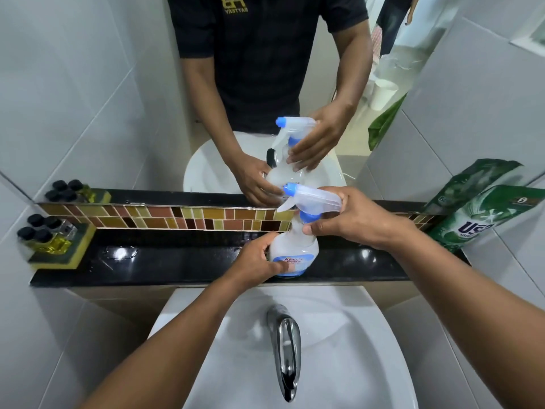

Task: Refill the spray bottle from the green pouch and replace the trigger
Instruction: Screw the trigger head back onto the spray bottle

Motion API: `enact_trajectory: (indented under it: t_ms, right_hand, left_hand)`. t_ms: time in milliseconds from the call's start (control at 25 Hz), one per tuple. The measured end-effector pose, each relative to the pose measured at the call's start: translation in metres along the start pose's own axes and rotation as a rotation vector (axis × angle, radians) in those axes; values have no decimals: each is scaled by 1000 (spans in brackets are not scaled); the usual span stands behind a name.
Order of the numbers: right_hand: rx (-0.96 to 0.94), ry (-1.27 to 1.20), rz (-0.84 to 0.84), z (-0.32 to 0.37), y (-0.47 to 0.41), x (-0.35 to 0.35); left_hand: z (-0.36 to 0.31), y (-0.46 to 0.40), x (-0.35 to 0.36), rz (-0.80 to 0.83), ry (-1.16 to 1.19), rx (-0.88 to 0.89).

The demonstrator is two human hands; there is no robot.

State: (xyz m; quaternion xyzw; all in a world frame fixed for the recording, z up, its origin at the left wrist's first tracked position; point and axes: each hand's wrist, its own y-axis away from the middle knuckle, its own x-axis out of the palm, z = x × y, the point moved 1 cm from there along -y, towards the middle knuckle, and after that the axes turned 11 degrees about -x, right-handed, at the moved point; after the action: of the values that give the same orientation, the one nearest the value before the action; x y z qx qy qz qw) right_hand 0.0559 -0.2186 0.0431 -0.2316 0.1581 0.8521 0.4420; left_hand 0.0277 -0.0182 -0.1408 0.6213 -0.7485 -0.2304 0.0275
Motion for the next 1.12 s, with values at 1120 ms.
enact_trajectory:
  t_ms: [1120]
  right_hand:
    - [-413, 375, 66, 192, 177, -27]
  left_hand:
    - [-79, 246, 31, -28, 172, 134]
